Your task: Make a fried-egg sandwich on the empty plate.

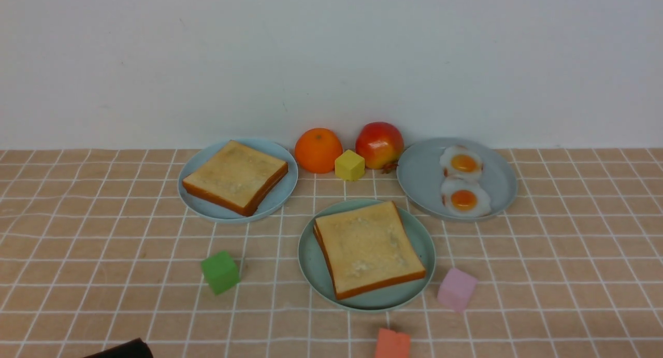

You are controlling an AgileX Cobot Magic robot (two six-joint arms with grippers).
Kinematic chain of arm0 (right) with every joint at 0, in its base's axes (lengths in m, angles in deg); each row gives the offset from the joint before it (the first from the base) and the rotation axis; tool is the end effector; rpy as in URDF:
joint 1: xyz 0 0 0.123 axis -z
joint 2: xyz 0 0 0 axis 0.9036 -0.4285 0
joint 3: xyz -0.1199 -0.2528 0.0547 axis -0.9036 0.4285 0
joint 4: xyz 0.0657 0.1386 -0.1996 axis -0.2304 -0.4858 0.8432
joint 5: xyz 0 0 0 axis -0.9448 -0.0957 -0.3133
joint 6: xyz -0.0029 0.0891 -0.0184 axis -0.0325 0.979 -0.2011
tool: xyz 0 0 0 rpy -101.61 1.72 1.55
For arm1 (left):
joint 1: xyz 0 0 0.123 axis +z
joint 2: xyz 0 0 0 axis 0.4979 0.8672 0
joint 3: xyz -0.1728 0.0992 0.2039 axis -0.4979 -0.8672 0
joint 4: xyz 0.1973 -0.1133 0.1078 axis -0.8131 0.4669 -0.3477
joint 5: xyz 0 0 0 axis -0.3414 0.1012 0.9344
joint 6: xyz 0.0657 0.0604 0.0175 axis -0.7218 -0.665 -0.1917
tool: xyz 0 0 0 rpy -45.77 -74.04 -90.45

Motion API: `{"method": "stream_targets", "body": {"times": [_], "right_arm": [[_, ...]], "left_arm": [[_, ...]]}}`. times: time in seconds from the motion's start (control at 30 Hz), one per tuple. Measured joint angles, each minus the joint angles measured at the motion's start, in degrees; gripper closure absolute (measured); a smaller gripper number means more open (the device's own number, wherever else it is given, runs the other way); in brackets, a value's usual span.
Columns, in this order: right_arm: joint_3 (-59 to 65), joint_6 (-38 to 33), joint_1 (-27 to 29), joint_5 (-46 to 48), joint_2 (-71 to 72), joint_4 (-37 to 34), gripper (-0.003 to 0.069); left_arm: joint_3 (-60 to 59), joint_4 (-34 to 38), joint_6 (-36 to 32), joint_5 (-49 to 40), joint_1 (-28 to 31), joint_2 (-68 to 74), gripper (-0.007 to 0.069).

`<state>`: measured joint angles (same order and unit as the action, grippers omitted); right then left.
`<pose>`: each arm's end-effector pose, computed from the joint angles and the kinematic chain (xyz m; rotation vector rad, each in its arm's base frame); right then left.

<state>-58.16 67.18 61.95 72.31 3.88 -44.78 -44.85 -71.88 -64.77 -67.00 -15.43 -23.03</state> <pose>0.0519 0.0079 0.1737 0.0145 1.8719 0.1609 0.0563 -0.0555 0.2503 0.4844 1.5193 -0.7398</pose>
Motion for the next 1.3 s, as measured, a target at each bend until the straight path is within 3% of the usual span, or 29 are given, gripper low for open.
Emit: {"method": "stream_targets", "body": {"times": [1.03, 1.1, 1.2, 1.3], "right_arm": [[-0.1, -0.4, 0.0, 0.3, 0.0, -0.1, 0.0664], [-0.1, -0.4, 0.0, 0.3, 0.0, -0.1, 0.0662], [-0.1, -0.4, 0.0, 0.3, 0.0, -0.1, 0.0659], [-0.1, -0.4, 0.0, 0.3, 0.0, -0.1, 0.0658]], "left_arm": [[-0.8, 0.0, -0.1, 2.2, 0.1, 0.1, 0.0620], [-2.4, 0.0, -0.5, 6.1, 2.1, 0.0, 0.0624], [-3.9, -0.1, -0.3, 7.8, 9.8, -1.4, 0.0638], [-5.6, -1.4, 1.4, 4.8, 23.0, -6.0, 0.0638]]}}
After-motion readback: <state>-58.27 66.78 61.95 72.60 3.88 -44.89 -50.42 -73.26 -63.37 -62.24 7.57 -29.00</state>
